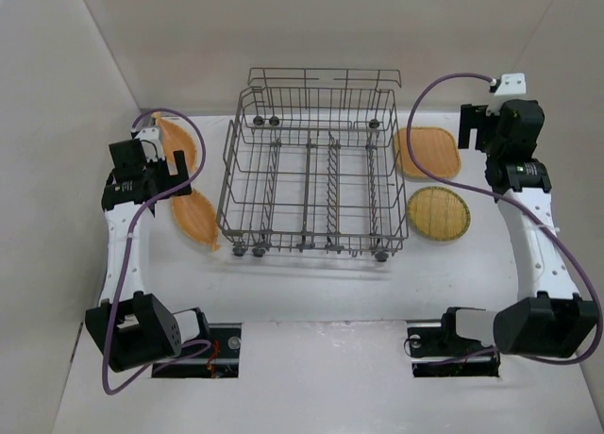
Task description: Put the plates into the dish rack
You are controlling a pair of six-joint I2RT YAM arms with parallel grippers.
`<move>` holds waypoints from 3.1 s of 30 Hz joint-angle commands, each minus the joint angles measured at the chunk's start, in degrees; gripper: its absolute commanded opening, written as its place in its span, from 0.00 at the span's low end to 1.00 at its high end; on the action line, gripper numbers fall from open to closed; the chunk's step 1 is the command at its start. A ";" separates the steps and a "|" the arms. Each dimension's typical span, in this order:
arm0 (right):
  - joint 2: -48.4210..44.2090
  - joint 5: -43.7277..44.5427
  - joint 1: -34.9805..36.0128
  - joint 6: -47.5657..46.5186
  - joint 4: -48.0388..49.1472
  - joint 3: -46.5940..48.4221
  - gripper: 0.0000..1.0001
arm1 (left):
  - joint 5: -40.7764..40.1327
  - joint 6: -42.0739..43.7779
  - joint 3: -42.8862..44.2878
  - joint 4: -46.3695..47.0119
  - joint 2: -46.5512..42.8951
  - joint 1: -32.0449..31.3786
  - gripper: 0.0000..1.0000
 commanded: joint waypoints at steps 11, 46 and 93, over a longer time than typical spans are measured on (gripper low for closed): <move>10.02 -13.52 -8.82 3.48 -3.94 5.20 0.97 | -3.24 0.01 3.14 2.03 -0.15 -1.78 1.00; 36.12 -54.73 -24.20 14.98 -13.95 13.89 0.81 | 4.67 -2.72 1.38 6.17 -2.52 0.68 1.00; 70.67 -64.77 -21.57 42.50 -10.88 39.74 0.56 | 5.02 -3.42 26.16 -1.66 18.74 -0.28 1.00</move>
